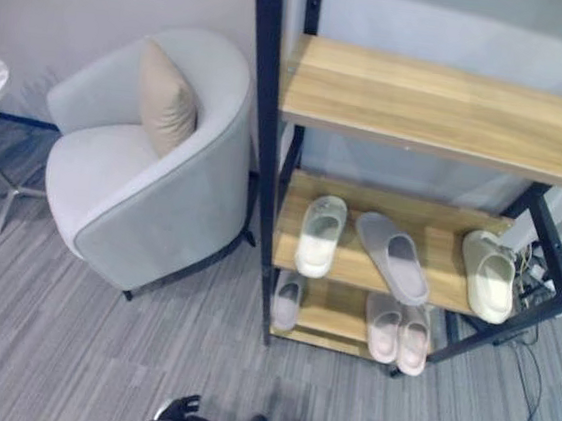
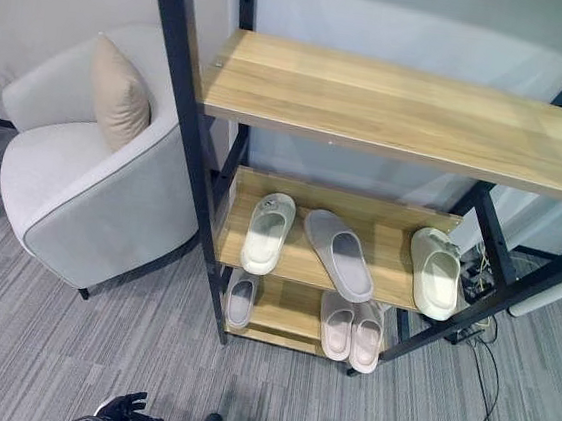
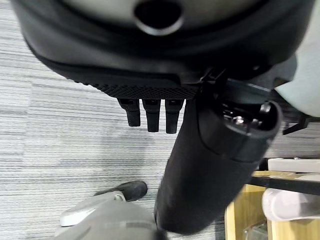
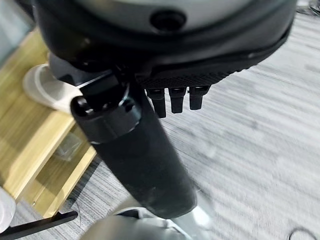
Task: Arrange the slippers neatly on the shoe rack.
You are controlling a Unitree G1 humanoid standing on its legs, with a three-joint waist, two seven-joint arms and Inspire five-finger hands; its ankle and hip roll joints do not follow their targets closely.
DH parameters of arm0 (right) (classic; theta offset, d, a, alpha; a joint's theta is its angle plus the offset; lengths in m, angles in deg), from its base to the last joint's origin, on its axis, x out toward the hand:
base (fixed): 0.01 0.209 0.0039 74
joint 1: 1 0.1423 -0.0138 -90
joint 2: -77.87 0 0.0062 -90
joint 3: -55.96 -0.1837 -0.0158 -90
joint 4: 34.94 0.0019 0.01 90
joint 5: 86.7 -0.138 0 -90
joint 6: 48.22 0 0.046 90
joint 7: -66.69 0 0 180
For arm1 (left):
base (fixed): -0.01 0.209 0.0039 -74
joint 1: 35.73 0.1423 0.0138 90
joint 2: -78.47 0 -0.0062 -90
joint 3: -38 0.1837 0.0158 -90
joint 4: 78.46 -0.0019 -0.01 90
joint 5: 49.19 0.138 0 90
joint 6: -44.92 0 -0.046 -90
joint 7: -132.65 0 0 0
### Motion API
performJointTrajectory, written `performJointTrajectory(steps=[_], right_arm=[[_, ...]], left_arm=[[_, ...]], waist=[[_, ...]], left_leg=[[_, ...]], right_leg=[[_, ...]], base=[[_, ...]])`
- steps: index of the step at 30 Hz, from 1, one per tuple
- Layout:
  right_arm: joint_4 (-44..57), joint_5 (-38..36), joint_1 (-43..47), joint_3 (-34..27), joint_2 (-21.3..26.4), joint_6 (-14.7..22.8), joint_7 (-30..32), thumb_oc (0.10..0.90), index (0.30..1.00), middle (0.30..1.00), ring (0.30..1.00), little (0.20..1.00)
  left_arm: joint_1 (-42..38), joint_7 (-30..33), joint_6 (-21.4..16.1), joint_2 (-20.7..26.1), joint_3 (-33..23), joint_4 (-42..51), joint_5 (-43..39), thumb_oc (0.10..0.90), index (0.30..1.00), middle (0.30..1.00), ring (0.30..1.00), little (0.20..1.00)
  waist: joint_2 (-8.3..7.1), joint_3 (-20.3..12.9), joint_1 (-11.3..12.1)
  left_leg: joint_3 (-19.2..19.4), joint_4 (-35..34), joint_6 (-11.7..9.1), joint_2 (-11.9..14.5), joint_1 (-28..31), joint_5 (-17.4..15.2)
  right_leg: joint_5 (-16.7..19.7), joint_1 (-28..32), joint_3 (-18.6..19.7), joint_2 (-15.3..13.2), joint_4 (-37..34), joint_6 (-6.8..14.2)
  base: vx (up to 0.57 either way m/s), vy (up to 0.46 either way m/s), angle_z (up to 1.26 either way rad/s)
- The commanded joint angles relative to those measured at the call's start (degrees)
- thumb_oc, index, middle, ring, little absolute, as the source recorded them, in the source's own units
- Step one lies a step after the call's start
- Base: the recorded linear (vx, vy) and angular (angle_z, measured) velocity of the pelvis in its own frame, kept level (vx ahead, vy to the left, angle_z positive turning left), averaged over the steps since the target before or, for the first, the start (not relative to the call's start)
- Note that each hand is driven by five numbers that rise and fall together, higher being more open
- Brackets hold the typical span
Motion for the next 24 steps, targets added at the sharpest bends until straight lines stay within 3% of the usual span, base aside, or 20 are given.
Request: performJointTrajectory(steps=[1,3,4,5,6,7,8,9,10,11,13,14,15,17,19,24], right_arm=[[2.27,-1.68,1.56,-1.07,-1.90,2.43,-1.99,0.800,0.900,0.900,0.900,0.900],[2.05,-2.24,1.11,-1.06,-1.77,2.46,-2.52,0.800,0.900,0.900,0.900,0.900],[1.91,-2.24,0.74,-1.19,-2.02,2.32,-2.77,0.800,0.900,0.900,0.900,0.900],[1.92,-2.24,0.72,-1.20,-2.03,2.32,-2.77,0.800,0.900,0.900,0.900,0.900],[1.64,-2.36,0.54,-0.52,-2.35,2.51,-2.95,0.800,0.900,0.900,0.900,0.900],[1.63,-2.36,0.54,-0.52,-2.35,2.52,-2.95,0.800,0.900,0.900,0.900,0.900],[1.85,-3.81,-0.68,-0.76,-2.03,3.05,-2.51,0.800,0.900,0.900,0.900,0.900],[1.86,-3.81,-0.69,-0.76,-2.02,3.06,-2.51,0.800,0.900,0.900,0.900,0.900],[1.64,-6.28,-1.36,-1.29,-1.95,3.42,-2.41,0.800,0.900,0.900,0.900,0.900],[1.16,-6.96,-1.54,-1.75,-1.77,3.27,-2.47,0.800,0.900,0.900,0.900,0.900],[0.14,-8.17,-1.50,-2.32,-2.04,3.45,-2.65,0.800,0.900,0.900,0.900,0.900],[-0.13,-8.70,-1.76,-2.65,-2.09,3.57,-3.04,0.800,0.900,0.900,0.900,0.900],[-0.29,-9.24,-2.23,-3.00,-2.30,3.66,-3.49,0.800,0.900,0.900,0.900,0.900],[-0.51,-10.48,-2.69,-3.63,-2.56,3.89,-3.46,0.800,0.900,0.900,0.900,0.900],[-0.52,-11.83,-2.46,-4.29,-2.51,4.35,-3.87,0.800,0.900,0.900,0.900,0.900],[-1.16,-14.06,-3.11,-5.89,-2.78,4.42,-4.27,0.800,0.900,0.900,0.900,0.900]], left_arm=[[0.56,0.90,-1.03,-0.25,0.30,-1.65,1.06,0.800,0.900,0.900,0.900,0.900],[0.58,1.25,-1.43,0.11,0.73,-1.55,1.16,0.800,0.900,0.900,0.900,0.900],[0.39,1.20,-1.58,0.31,1.12,-1.29,1.44,0.800,0.900,0.900,0.900,0.900],[0.40,1.20,-1.58,0.32,1.13,-1.28,1.44,0.800,0.900,0.900,0.900,0.900],[0.20,1.28,-1.88,0.11,1.80,-0.77,1.49,0.800,0.900,0.900,0.900,0.900],[0.20,1.28,-1.88,0.11,1.80,-0.77,1.49,0.800,0.900,0.900,0.900,0.900],[-0.88,1.68,-2.48,-0.26,2.40,1.31,-0.73,0.800,0.900,0.900,0.900,0.900],[-0.87,1.67,-2.48,-0.26,2.40,1.31,-0.74,0.800,0.900,0.900,0.900,0.900],[-1.14,1.83,-2.75,-1.02,2.56,1.68,-1.99,0.800,0.900,0.900,0.900,0.900],[-1.16,1.67,-2.60,-1.49,2.65,1.77,-2.41,0.800,0.900,0.900,0.900,0.900],[-1.21,1.67,-2.70,-2.35,2.82,1.50,-3.06,0.800,0.900,0.900,0.900,0.900],[-1.11,1.51,-2.73,-2.72,2.85,1.29,-2.75,0.800,0.900,0.900,0.900,0.900],[-0.36,1.56,-2.75,-3.17,2.81,0.88,-2.27,0.800,0.900,0.900,0.900,0.900],[0.77,1.13,-2.42,-3.69,2.72,-0.11,-1.53,0.800,0.900,0.900,0.900,0.900],[1.17,0.72,-2.00,-3.85,2.35,-2.08,-0.82,0.800,0.900,0.900,0.900,0.900],[2.02,-0.13,-1.30,-3.25,1.83,-4.02,0.97,0.800,0.900,0.900,0.900,0.900]], waist=[[1.56,-4.11,1.18],[0.62,-4.13,1.24],[0.15,-4.46,1.08],[0.16,-4.42,1.13],[-0.14,-4.39,1.37],[-0.11,-4.41,1.32],[-0.16,-3.46,0.45],[-0.12,-3.46,0.41],[-0.15,-2.49,-0.36],[-0.32,-2.08,-0.64],[-1.05,-1.21,-0.59],[-1.16,-1.30,-0.97],[-0.82,-1.75,-1.57],[-0.09,-2.59,-1.51],[0.23,-3.10,-1.53],[0.56,-3.84,-2.56]], left_leg=[[-4.22,4.16,-4.35,2.19,-1.58,-4.62],[-4.71,5.50,-5.18,2.70,-2.11,-4.68],[-5.13,5.65,-5.85,3.51,-2.58,-4.34],[-5.09,5.67,-5.87,3.55,-2.52,-4.39],[-6.18,5.89,-7.49,5.91,-3.44,-2.78],[-6.24,5.87,-7.52,5.94,-3.47,-2.75],[-6.06,5.97,-10.04,10.01,-6.03,1.56],[-6.12,5.93,-10.08,10.05,-6.03,1.60],[-5.73,4.86,-10.29,11.94,-6.10,3.55],[-5.47,5.20,-9.95,11.77,-6.30,3.54],[-7.96,8.02,-9.08,7.78,-7.83,1.43],[-7.06,7.94,-8.61,6.23,-7.92,0.78],[-4.23,6.05,-7.67,5.76,-6.63,0.03],[-3.03,2.83,-7.28,5.21,-4.63,0.26],[-7.36,0.97,-7.06,3.07,-4.38,0.59],[-7.81,-1.32,-6.77,2.78,-2.25,1.11]], right_leg=[[6.12,3.86,1.48,-1.37,-5.87,1.39],[6.69,5.29,8.11,0.15,-8.73,2.75],[3.95,5.80,10.48,1.97,-10.39,3.01],[3.90,5.82,10.52,2.00,-10.35,2.98],[0.60,6.59,10.78,4.40,-12.27,2.63],[0.59,6.58,10.73,4.44,-12.26,2.59],[-0.21,7.27,9.37,6.91,-14.57,1.20],[-0.18,7.30,9.31,6.96,-14.62,1.16],[-0.33,8.11,7.84,8.50,-15.90,0.21],[-0.20,8.05,7.51,8.78,-16.18,-0.11],[0.53,7.39,7.54,8.88,-16.34,-0.62],[0.93,7.12,6.99,9.03,-16.78,-0.70],[1.08,7.11,6.43,9.54,-17.33,-0.76],[1.02,7.21,7.06,10.48,-17.74,-0.80],[0.98,6.71,7.61,11.01,-17.84,-1.10],[0.32,7.35,7.79,11.22,-17.23,-1.44]], base=[[0.00,-0.339,-0.30],[-0.02,-0.393,-0.16],[-0.03,-0.302,0.14],[-0.08,-0.454,0.16],[-0.06,-0.301,0.16],[-0.20,-0.594,0.19],[-0.14,-0.300,0.23],[-0.23,-0.505,0.64],[-0.15,-0.285,0.59],[-0.20,-0.373,0.52],[-0.14,-0.221,0.02],[-0.09,-0.139,-0.10],[-0.03,-0.062,-0.02],[0.04,-0.004,0.09],[0.04,-0.002,-0.05],[0.05,0.023,-0.02]])
